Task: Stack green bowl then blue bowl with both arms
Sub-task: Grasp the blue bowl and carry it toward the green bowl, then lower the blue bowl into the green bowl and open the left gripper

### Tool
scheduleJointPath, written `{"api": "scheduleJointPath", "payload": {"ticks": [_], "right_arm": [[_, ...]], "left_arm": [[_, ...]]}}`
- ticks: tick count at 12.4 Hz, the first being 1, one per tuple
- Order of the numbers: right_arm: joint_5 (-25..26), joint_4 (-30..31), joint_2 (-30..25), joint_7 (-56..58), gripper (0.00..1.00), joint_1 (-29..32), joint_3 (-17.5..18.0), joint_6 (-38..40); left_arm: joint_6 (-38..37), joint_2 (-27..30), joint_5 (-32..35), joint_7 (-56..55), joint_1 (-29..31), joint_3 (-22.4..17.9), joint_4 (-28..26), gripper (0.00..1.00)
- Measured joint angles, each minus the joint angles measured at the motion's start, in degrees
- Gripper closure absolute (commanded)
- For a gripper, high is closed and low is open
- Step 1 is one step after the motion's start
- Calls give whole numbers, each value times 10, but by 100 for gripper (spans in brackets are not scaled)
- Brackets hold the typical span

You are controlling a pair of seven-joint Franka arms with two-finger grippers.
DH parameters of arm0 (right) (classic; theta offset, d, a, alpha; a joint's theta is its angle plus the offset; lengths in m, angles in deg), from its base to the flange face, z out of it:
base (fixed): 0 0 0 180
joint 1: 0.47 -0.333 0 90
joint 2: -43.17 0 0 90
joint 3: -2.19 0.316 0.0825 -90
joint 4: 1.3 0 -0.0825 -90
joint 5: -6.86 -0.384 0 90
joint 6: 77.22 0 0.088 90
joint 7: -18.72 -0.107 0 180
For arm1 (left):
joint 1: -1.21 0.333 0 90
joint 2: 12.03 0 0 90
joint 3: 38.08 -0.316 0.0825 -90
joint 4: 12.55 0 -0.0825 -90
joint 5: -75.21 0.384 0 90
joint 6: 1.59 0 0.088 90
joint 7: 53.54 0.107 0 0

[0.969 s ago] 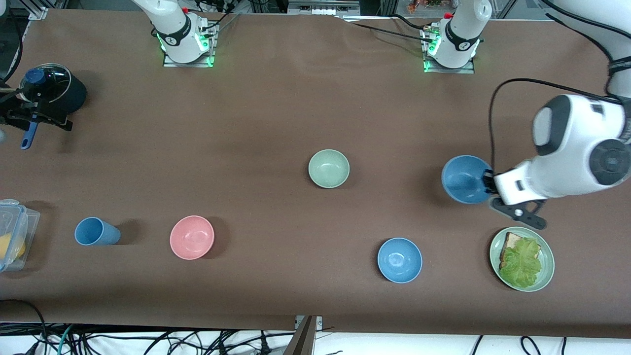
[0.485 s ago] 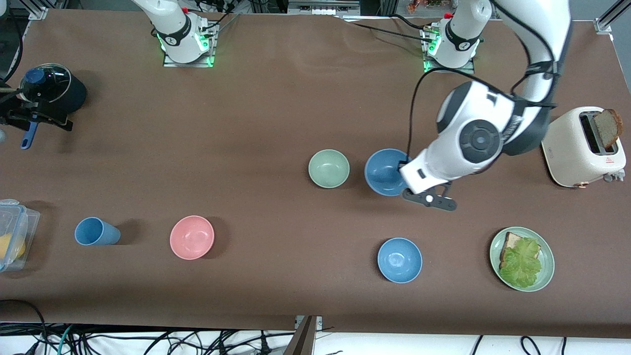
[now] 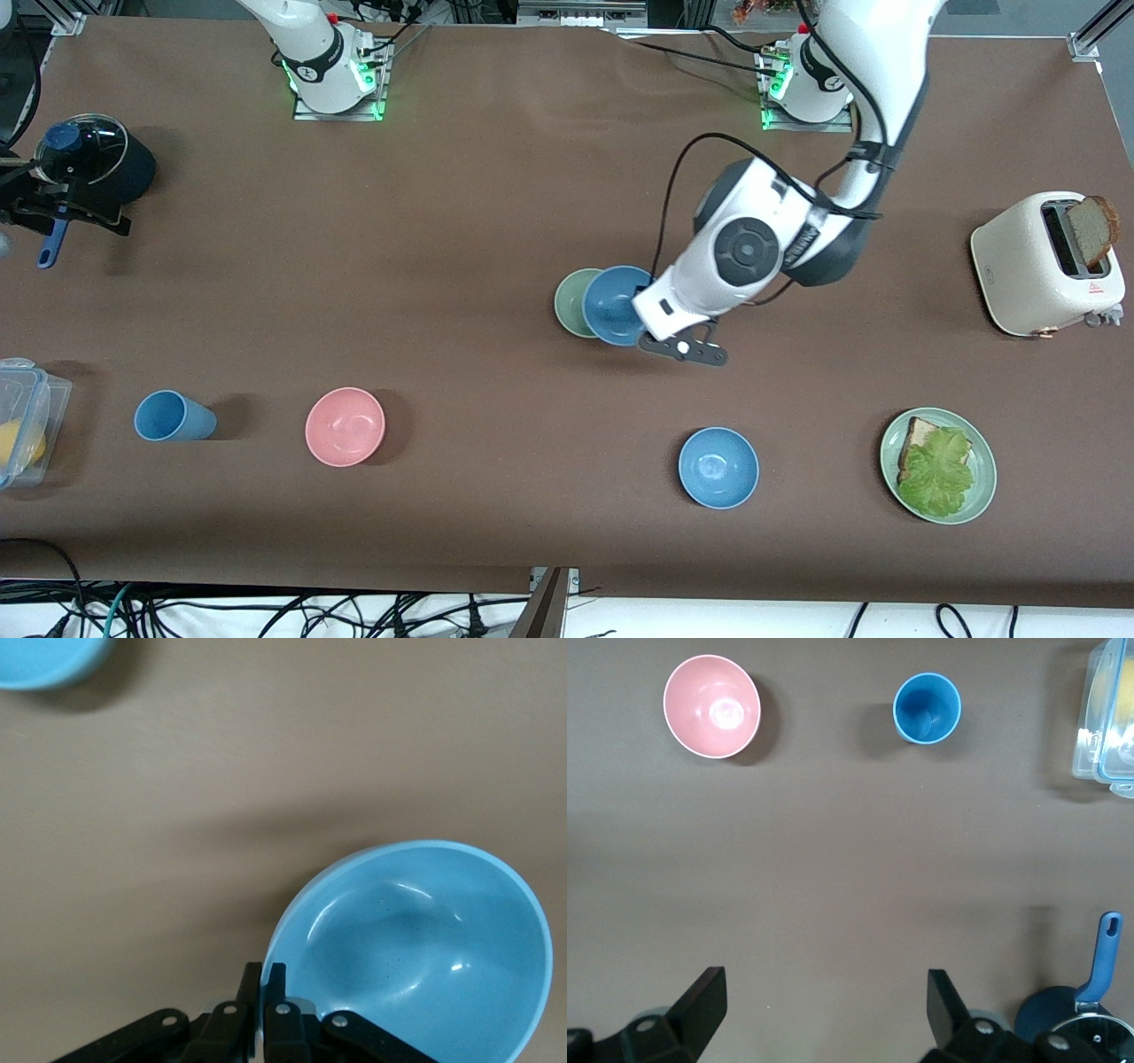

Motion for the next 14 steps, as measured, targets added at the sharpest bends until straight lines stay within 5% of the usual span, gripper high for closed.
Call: {"api": "scheduleJointPath", "payload": {"ticks": [14], "right_arm": [[0,0,0,0,0,0,0,0]], "left_arm": [[58,-61,32,-58,-55,-3,-10,100]]}}
